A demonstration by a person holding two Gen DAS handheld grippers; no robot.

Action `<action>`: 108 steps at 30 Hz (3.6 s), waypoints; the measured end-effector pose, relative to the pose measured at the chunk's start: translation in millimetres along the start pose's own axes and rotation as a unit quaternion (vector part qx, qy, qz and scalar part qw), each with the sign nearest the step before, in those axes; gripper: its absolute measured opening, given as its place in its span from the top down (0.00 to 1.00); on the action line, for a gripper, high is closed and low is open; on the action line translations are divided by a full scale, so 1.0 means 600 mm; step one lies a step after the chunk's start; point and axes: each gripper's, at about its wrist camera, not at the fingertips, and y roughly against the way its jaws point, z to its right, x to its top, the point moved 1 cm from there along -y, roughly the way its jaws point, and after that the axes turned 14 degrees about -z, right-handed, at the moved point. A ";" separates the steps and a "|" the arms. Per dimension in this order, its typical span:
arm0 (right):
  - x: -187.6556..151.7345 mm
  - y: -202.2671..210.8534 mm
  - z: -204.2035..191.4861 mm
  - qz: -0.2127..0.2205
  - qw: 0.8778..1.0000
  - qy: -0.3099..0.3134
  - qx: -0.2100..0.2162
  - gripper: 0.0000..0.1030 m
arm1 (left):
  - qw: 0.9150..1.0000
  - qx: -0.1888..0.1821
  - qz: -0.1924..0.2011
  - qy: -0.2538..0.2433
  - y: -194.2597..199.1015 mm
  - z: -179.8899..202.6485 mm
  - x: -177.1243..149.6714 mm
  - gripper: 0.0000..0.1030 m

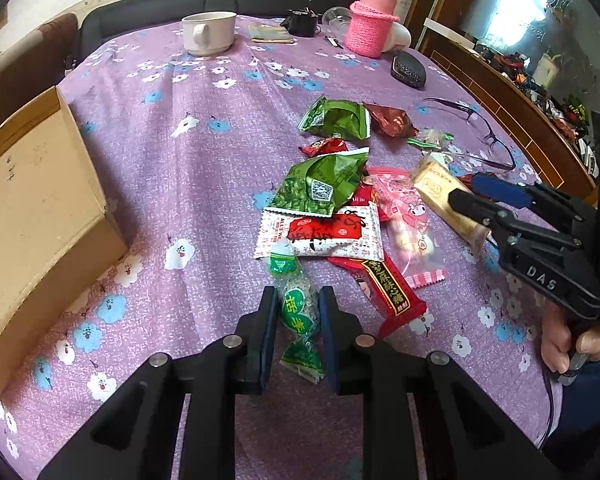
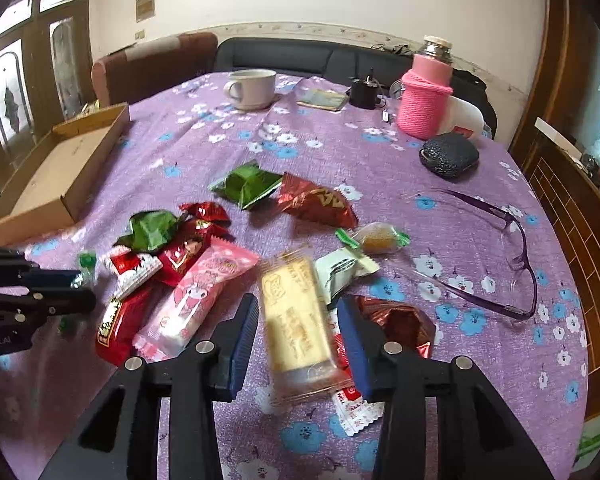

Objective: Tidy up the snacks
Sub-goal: 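Lift the wafer bar with the right tool while the left tool lifts the green candy, then carry both held snacks over the cardboard box with both tools, then open both tools to drop the wafer bar and green candy into the box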

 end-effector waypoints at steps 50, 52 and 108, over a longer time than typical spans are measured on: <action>0.267 0.076 -0.296 -0.011 0.978 0.063 0.198 0.65 | 0.983 0.031 0.106 0.145 0.207 -0.334 0.016 0.80; 0.303 0.055 -0.332 -0.019 0.975 0.062 0.214 0.65 | 0.982 0.040 0.099 0.157 0.208 -0.370 0.029 0.80; 0.297 -0.009 -0.256 -0.041 0.960 -0.049 0.273 0.64 | 0.981 0.003 0.087 0.172 0.187 -0.375 0.101 0.70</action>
